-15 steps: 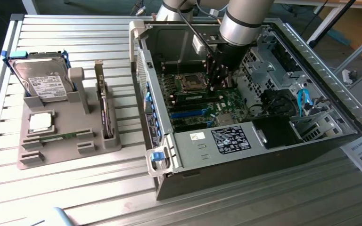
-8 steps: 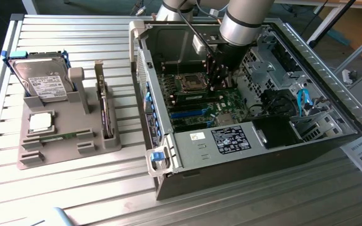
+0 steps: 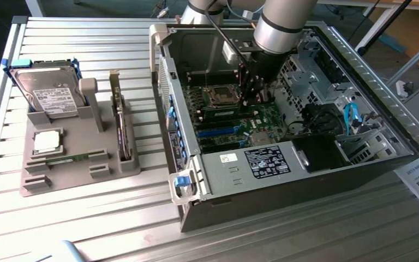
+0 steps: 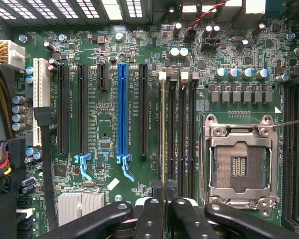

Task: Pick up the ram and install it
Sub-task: 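Insert the ram into the slot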

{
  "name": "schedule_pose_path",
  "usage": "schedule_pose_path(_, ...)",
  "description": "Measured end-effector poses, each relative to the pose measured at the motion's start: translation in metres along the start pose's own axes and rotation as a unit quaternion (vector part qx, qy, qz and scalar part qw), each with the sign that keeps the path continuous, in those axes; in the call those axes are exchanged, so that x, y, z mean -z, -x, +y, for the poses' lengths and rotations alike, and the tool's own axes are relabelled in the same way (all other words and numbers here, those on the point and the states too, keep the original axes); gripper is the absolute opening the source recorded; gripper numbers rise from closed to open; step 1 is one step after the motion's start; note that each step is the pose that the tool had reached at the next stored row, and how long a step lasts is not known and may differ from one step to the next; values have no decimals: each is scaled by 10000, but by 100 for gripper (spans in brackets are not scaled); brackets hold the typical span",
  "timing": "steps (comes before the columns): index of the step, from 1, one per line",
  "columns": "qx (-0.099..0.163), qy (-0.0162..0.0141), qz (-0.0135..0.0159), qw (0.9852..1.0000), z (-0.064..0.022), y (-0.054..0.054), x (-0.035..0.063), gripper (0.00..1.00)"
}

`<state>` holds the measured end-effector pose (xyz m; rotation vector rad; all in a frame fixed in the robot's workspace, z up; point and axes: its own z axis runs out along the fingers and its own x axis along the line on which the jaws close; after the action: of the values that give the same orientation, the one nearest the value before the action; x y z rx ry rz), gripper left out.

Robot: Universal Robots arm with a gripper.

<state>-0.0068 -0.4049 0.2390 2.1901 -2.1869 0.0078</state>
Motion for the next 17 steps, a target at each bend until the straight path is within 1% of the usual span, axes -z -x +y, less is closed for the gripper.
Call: schedule_pose_path(17, -22, 1, -1, 10000, 0, 0, 3, 12)
